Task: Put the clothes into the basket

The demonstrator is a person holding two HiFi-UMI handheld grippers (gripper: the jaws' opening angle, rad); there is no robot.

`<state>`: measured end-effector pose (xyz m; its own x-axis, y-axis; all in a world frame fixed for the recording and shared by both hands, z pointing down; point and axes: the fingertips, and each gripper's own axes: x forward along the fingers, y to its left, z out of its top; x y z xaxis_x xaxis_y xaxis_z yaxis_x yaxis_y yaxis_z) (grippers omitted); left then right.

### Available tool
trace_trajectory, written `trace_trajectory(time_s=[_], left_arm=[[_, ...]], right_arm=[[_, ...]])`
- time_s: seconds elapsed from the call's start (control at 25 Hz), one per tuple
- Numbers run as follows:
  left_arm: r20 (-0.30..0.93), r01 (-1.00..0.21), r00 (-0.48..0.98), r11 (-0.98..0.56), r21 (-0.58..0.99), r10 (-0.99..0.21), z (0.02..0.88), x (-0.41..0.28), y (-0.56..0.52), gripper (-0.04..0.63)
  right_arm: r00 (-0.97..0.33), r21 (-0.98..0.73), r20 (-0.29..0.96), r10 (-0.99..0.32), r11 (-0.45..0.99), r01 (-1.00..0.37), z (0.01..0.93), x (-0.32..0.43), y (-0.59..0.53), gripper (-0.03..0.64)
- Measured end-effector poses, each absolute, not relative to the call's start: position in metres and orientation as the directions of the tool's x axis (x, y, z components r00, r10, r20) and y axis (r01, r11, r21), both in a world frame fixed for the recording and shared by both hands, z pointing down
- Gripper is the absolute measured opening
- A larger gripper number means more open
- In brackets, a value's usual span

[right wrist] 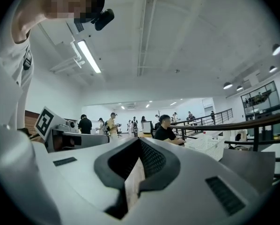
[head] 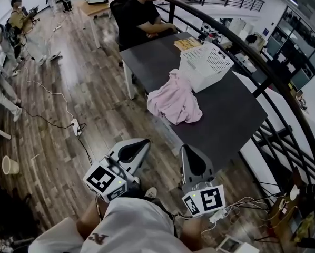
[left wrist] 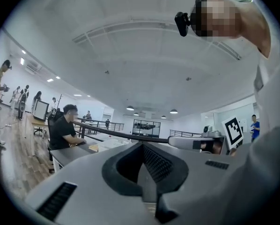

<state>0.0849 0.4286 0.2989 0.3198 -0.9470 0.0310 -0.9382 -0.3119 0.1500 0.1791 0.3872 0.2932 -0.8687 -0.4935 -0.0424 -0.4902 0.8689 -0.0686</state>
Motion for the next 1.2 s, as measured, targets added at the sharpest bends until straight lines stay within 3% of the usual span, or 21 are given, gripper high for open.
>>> trace_trajectory(time_s=[1.2], left_arm=[[0.02, -0.896, 0.417, -0.407, 0.18, -0.909, 0.307, 0.008, 0.321, -0.006]], right_arm=[[-0.797, -0.082, 0.062, -0.601, 0.793, -0.604, 0.311, 0.112, 0.291, 0.02]])
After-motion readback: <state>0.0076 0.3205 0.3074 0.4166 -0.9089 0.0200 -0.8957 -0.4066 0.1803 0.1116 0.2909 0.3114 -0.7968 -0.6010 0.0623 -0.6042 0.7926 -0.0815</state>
